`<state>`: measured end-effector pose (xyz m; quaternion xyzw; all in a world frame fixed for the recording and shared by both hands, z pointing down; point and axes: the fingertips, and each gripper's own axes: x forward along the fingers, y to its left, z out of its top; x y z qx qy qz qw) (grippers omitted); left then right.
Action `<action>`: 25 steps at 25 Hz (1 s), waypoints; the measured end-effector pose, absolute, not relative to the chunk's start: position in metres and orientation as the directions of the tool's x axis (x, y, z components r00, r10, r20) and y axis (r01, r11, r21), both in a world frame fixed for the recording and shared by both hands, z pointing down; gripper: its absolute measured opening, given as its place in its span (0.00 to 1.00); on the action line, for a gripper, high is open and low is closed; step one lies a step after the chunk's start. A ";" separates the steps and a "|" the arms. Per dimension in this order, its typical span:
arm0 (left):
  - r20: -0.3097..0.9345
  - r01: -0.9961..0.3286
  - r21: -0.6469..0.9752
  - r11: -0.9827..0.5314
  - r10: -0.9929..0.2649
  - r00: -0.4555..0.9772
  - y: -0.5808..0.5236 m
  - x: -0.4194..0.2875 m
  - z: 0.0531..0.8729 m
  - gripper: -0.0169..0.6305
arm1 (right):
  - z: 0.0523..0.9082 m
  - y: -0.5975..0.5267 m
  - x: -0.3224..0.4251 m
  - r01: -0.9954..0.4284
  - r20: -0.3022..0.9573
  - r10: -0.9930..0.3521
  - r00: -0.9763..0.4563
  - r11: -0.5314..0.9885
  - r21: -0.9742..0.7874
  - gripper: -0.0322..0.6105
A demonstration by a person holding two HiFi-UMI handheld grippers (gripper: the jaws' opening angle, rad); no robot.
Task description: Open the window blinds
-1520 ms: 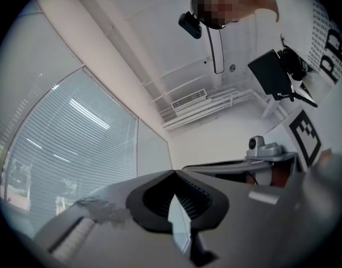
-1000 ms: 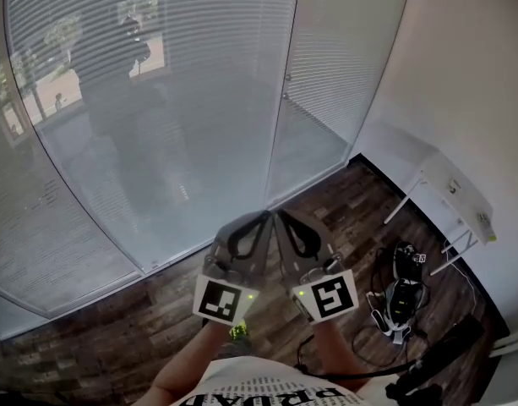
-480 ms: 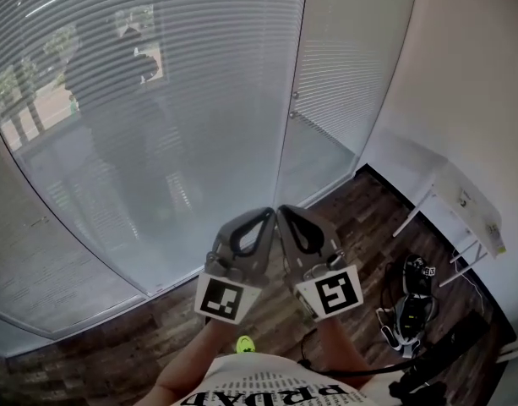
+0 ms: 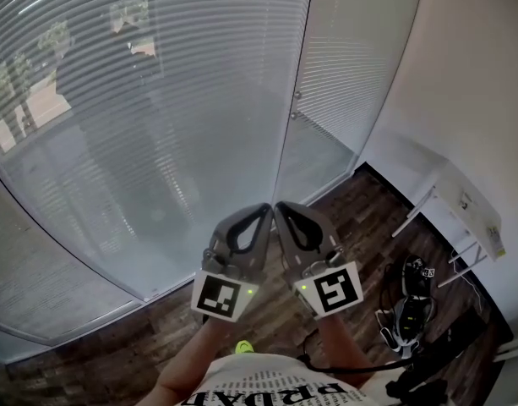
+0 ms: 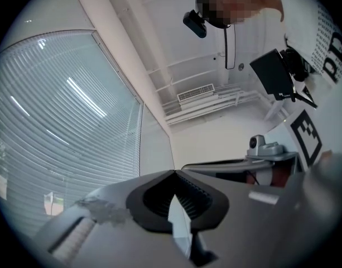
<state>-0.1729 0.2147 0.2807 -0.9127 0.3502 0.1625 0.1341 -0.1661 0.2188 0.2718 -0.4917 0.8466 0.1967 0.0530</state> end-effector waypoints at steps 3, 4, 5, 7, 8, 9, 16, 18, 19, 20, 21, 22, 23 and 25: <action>-0.380 -0.684 -0.133 -0.717 -0.601 0.703 0.209 -0.180 0.286 0.01 | 0.277 0.213 -0.173 -0.850 -0.267 -0.815 -0.514 0.443 0.284 0.06; -0.377 -0.684 -0.134 -0.717 -0.602 0.704 0.208 -0.180 0.287 0.01 | 0.278 0.212 -0.174 -0.849 -0.262 -0.816 -0.515 0.444 0.285 0.06; -0.375 -0.683 -0.135 -0.718 -0.601 0.706 0.207 -0.178 0.288 0.01 | 0.278 0.210 -0.172 -0.849 -0.259 -0.817 -0.515 0.445 0.285 0.06; -0.372 -0.681 -0.134 -0.720 -0.600 0.708 0.202 -0.173 0.289 0.01 | 0.280 0.206 -0.166 -0.850 -0.257 -0.819 -0.514 0.445 0.281 0.06; -0.373 -0.680 -0.129 -0.721 -0.601 0.707 0.198 -0.170 0.290 0.01 | 0.281 0.202 -0.163 -0.851 -0.258 -0.819 -0.513 0.446 0.278 0.06; -0.375 -0.680 -0.123 -0.722 -0.601 0.706 0.193 -0.167 0.292 0.01 | 0.282 0.196 -0.160 -0.851 -0.260 -0.818 -0.514 0.447 0.275 0.06; -0.356 -0.693 -0.116 -0.711 -0.622 0.698 0.121 -0.122 0.296 0.01 | 0.284 0.124 -0.116 -0.836 -0.252 -0.804 -0.539 0.474 0.276 0.06; -0.339 -0.697 -0.113 -0.708 -0.632 0.697 0.093 -0.100 0.299 0.01 | 0.287 0.095 -0.094 -0.831 -0.242 -0.801 -0.547 0.485 0.273 0.06; -0.336 -0.700 -0.115 -0.704 -0.636 0.695 0.087 -0.097 0.301 0.01 | 0.289 0.090 -0.091 -0.828 -0.241 -0.799 -0.551 0.488 0.276 0.06; -0.337 -0.704 -0.119 -0.700 -0.639 0.692 0.086 -0.098 0.302 0.01 | 0.290 0.089 -0.092 -0.825 -0.241 -0.796 -0.555 0.490 0.280 0.06; -0.337 -0.709 -0.123 -0.695 -0.642 0.688 0.086 -0.097 0.303 0.01 | 0.291 0.089 -0.091 -0.823 -0.241 -0.794 -0.558 0.493 0.282 0.06; -0.335 -0.713 -0.127 -0.690 -0.647 0.685 0.083 -0.091 0.303 0.01 | 0.291 0.086 -0.085 -0.821 -0.238 -0.792 -0.562 0.498 0.281 0.06; -0.330 -0.716 -0.129 -0.686 -0.651 0.683 0.074 -0.077 0.302 0.01 | 0.291 0.077 -0.071 -0.819 -0.233 -0.791 -0.565 0.504 0.276 0.06; -0.323 -0.724 -0.120 -0.680 -0.663 0.676 0.048 -0.042 0.302 0.01 | 0.291 0.050 -0.035 -0.815 -0.224 -0.789 -0.572 0.515 0.266 0.06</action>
